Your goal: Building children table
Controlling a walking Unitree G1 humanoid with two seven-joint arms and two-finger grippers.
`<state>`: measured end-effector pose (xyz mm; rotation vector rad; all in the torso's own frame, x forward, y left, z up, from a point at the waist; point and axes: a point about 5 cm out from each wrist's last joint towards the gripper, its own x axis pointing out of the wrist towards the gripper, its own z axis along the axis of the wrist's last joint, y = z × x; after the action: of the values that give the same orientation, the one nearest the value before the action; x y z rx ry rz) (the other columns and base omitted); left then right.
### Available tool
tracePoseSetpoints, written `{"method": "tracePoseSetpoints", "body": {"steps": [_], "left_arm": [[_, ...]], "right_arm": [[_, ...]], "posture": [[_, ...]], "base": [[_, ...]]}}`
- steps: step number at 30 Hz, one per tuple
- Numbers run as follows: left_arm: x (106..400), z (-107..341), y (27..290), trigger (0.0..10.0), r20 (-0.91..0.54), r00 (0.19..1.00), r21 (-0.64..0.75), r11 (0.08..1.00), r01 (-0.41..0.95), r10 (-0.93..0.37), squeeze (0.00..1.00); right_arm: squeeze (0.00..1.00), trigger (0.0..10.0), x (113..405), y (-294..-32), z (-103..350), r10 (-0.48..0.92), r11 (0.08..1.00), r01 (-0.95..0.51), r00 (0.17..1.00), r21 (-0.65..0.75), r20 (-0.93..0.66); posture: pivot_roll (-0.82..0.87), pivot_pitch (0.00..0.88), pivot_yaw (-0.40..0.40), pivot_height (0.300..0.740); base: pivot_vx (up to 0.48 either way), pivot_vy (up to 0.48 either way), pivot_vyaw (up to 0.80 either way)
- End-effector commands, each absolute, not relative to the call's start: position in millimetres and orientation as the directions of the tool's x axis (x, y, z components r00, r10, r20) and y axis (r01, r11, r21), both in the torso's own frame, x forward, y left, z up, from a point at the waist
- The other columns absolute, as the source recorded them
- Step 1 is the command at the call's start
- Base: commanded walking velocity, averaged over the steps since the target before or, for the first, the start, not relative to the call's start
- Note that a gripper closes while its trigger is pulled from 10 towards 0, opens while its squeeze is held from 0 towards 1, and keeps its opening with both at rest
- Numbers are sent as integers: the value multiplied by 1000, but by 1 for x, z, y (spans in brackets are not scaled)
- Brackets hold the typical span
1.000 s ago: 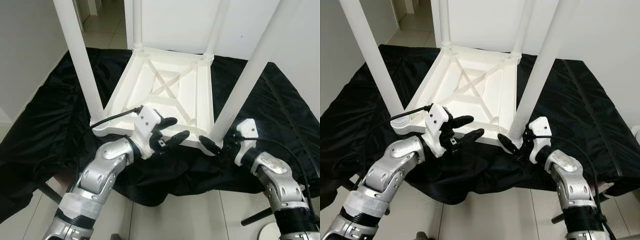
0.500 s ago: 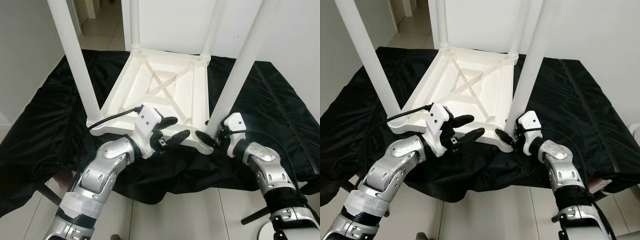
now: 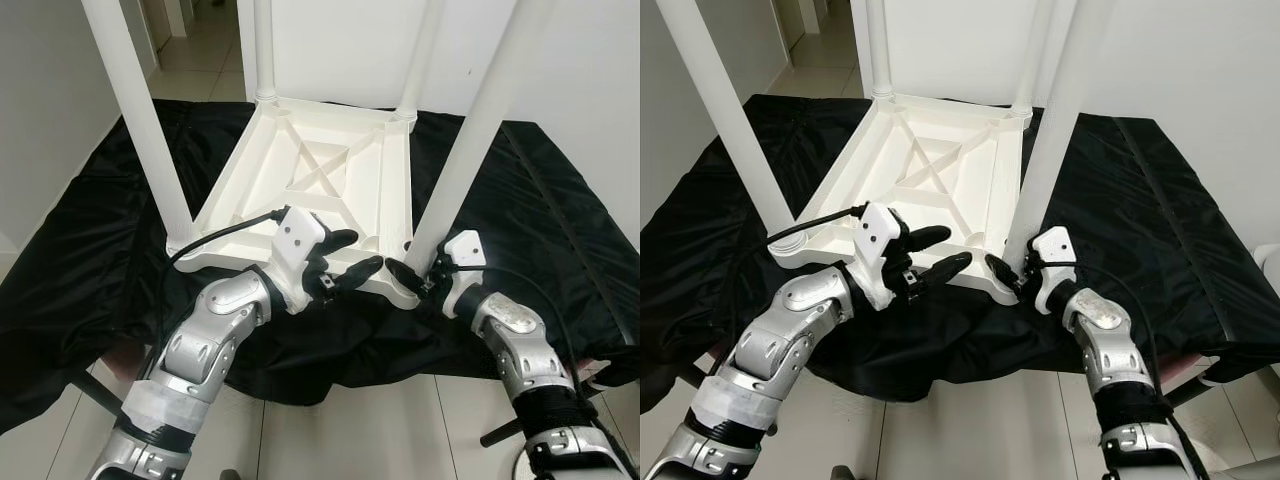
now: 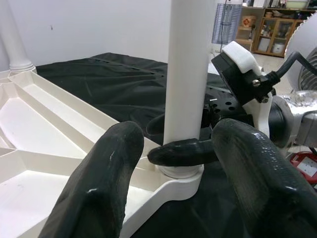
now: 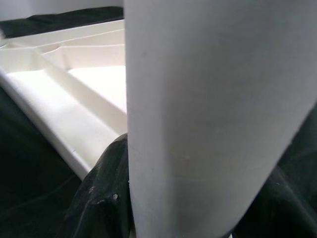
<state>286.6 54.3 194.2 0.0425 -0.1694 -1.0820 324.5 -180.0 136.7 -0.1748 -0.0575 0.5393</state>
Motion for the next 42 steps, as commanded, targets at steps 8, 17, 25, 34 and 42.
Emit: {"method": "tracePoseSetpoints", "body": {"steps": [8,17,25,34,42], "left_arm": [[285,191,50,10000,112,417,116,428,896,-902,0],[284,191,49,10000,115,415,116,427,897,-902,0],[282,190,48,10000,117,418,114,430,895,-901,0],[282,188,49,10000,113,424,122,436,892,-899,0],[282,187,49,10000,107,426,128,437,890,-899,0]], "right_arm": [[0,10000,310,-175,124,54,998,-53,999,-34,5],[0,10000,299,-137,112,-177,984,177,984,29,-10],[0,10000,299,-125,120,-144,989,143,990,34,12],[1000,10000,294,-121,121,-142,988,142,990,59,2],[1000,10000,288,-129,127,-129,991,126,989,42,70]], "posture": [[-57,62,21,740],[-50,59,13,740],[-42,51,-7,740],[-37,47,-11,740],[-47,43,-18,740]], "base": [[0,0,0],[0,0,0],[0,0,0],[0,0,0],[0,0,0]]}}
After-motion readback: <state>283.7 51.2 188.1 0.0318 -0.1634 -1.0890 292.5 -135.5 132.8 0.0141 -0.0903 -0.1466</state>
